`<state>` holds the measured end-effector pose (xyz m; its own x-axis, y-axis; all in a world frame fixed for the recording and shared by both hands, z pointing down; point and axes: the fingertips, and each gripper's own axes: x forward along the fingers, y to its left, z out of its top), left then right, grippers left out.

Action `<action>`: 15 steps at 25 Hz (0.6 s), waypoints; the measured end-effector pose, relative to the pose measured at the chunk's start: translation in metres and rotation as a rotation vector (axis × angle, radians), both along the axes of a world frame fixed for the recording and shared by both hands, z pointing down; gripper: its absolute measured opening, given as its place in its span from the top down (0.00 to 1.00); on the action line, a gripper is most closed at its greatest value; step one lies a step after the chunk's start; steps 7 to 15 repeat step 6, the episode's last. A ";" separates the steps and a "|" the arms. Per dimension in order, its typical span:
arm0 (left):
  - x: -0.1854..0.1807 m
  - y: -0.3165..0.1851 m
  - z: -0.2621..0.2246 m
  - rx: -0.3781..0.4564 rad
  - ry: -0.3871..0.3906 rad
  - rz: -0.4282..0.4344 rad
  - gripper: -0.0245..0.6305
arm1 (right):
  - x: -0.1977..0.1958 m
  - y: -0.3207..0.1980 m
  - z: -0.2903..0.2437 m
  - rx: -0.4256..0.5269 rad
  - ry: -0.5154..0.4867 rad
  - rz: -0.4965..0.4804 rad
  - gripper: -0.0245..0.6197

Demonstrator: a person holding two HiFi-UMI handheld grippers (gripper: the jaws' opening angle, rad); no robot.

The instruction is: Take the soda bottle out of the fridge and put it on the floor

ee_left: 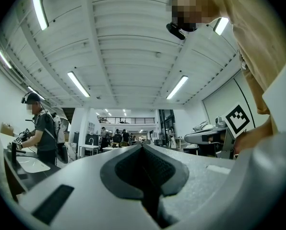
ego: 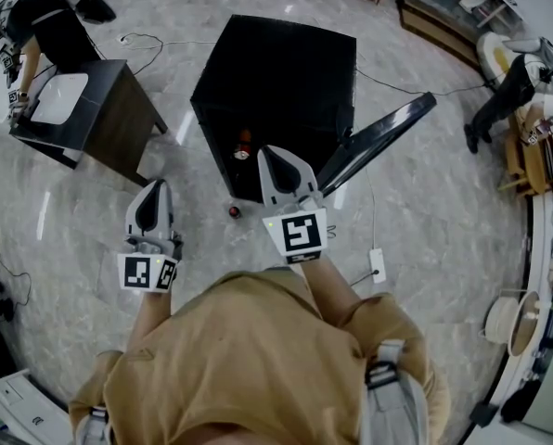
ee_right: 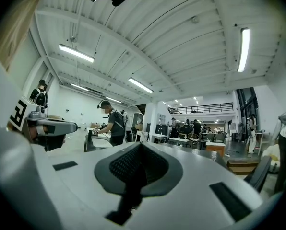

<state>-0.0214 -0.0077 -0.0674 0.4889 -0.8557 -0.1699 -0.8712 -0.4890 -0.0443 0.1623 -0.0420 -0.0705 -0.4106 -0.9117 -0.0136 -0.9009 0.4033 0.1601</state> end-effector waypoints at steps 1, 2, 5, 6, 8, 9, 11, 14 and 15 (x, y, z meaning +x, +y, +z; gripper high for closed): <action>0.001 0.000 0.001 -0.002 -0.001 0.001 0.96 | 0.001 0.000 0.000 0.000 0.001 0.000 0.96; 0.002 0.000 0.001 -0.002 -0.001 0.002 0.96 | 0.001 0.000 0.000 0.003 0.001 -0.001 0.96; 0.002 -0.001 0.000 0.000 -0.001 0.001 0.96 | 0.003 -0.001 -0.001 0.001 -0.010 0.003 0.96; 0.002 -0.001 0.000 0.000 -0.001 0.000 0.96 | 0.004 -0.001 -0.001 0.000 -0.015 0.005 0.96; 0.002 -0.001 0.000 0.000 -0.001 0.000 0.96 | 0.004 -0.001 -0.001 0.000 -0.015 0.005 0.96; 0.002 -0.001 0.000 0.000 -0.001 0.000 0.96 | 0.004 -0.001 -0.001 0.000 -0.015 0.005 0.96; 0.002 -0.001 0.000 0.000 -0.001 0.000 0.96 | 0.004 -0.001 -0.001 0.000 -0.015 0.005 0.96; 0.002 -0.001 0.000 0.000 -0.001 0.000 0.96 | 0.004 -0.001 -0.001 0.000 -0.015 0.005 0.96; 0.002 -0.001 0.000 0.000 -0.001 0.000 0.96 | 0.004 -0.001 -0.001 0.000 -0.015 0.005 0.96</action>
